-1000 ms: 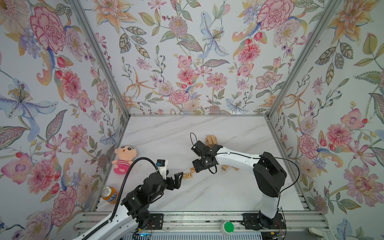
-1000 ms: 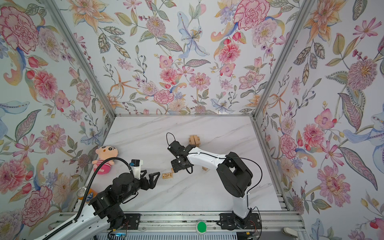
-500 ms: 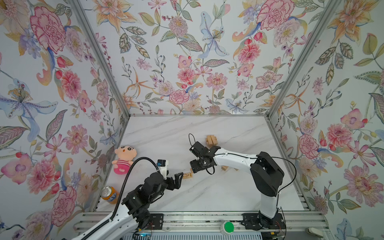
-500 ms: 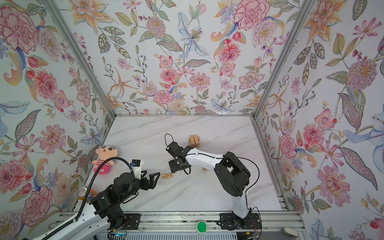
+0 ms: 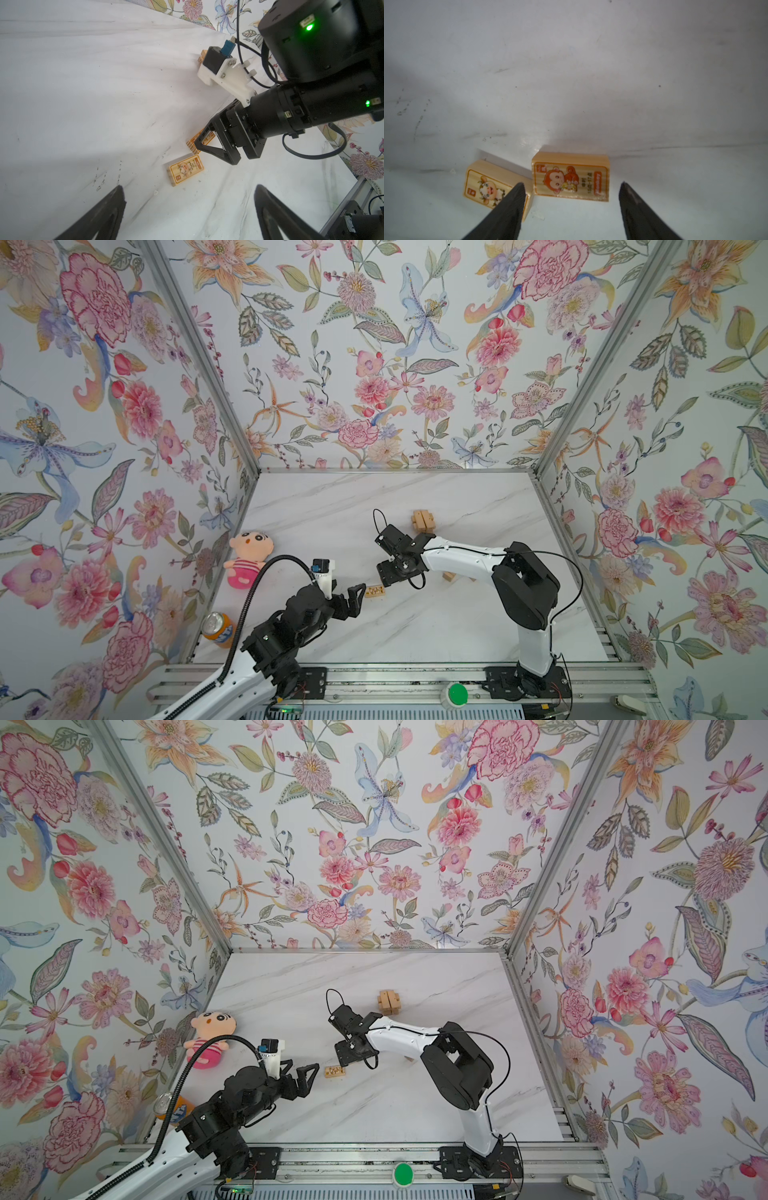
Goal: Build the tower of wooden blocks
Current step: 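Lower the right gripper and close it on the printed monkey block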
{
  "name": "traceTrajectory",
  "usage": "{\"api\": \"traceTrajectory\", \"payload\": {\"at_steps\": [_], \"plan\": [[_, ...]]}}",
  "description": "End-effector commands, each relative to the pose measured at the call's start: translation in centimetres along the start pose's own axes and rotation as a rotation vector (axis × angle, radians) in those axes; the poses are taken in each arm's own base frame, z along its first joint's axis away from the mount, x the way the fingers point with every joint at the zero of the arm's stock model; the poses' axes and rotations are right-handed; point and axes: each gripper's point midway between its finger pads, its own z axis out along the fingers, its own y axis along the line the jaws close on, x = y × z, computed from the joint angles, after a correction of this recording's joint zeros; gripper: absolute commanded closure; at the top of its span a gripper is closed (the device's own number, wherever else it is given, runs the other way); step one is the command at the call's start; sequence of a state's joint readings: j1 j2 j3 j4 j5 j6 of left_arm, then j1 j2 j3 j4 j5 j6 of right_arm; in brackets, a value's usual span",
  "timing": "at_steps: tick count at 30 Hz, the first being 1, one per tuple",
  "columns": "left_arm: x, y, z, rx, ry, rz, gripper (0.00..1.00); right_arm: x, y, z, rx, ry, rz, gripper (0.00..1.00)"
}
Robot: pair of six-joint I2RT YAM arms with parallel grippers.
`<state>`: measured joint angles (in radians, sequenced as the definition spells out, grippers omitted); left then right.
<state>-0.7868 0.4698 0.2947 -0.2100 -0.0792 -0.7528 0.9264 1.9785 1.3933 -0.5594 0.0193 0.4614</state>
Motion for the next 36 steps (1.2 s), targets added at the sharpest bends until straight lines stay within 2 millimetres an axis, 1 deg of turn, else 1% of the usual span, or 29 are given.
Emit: {"api": "traceTrajectory", "payload": {"at_steps": [1, 7, 15, 27, 36], "plan": [[0.4, 0.4, -0.1, -0.017, 0.004, 0.0, 0.02, -0.4, -0.1, 0.6, 0.019, 0.002, 0.012, 0.27], [0.4, 0.5, -0.1, -0.022, 0.002, 0.0, 0.02, -0.8, -0.4, 1.1, 0.036, 0.006, 0.013, 0.27], [0.3, 0.4, 0.0, -0.023, -0.001, 0.007, 0.02, -0.8, -0.7, 1.5, 0.048, 0.025, 0.016, 0.29], [0.1, 0.2, 0.1, -0.017, -0.003, 0.018, 0.02, -0.2, -1.2, 2.0, 0.078, 0.048, 0.02, 0.29], [-0.3, 0.0, 0.2, -0.017, -0.008, 0.029, 0.02, 0.4, -1.5, 1.8, 0.096, 0.06, 0.019, 0.29]]}}
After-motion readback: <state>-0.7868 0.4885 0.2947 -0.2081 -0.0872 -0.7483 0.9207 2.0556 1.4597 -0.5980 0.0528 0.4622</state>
